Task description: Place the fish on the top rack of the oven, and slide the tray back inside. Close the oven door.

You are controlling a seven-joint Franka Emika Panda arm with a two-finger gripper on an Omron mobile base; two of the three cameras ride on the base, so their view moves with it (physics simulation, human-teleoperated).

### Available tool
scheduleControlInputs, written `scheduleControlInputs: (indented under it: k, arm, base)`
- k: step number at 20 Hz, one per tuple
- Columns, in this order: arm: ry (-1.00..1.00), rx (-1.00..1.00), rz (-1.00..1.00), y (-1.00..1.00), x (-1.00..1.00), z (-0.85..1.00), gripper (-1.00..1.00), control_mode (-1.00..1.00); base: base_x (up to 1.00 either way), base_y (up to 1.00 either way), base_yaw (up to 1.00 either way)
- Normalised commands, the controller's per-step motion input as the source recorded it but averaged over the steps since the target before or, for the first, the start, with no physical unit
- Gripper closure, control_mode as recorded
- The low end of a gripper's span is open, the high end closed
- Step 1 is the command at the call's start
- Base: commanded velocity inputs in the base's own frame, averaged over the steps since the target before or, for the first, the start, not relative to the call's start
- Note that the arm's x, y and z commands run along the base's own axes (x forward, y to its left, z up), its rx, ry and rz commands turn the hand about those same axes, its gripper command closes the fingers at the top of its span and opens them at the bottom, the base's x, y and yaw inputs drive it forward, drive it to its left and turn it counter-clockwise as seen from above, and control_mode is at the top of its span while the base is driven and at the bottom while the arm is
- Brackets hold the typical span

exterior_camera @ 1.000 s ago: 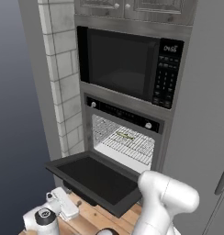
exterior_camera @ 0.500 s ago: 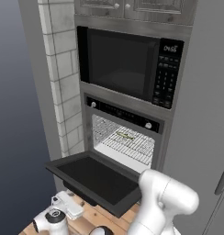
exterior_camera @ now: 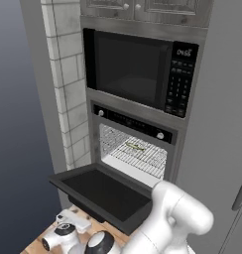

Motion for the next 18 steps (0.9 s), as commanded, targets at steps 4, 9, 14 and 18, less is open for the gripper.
scheduleControlInputs:
  k: [4, 9, 14, 18]
  arm:
    - [-0.19, -0.21, 0.0, 0.81, 0.28, -1.0, -1.0, -1.0]
    - [-0.2, -0.24, -0.02, 0.69, 0.14, -1.0, -1.0, -1.0]
    - [-0.17, -0.28, -0.09, 0.39, -0.03, -1.0, -1.0, -1.0]
    - [-0.19, -0.23, -0.17, 0.13, -0.21, -1.0, -1.0, -1.0]
  base:
    - [0.0, 0.0, 0.0]
    - [0.0, 0.0, 0.0]
    - [0.0, 0.0, 0.0]
    - [0.0, 0.0, 0.0]
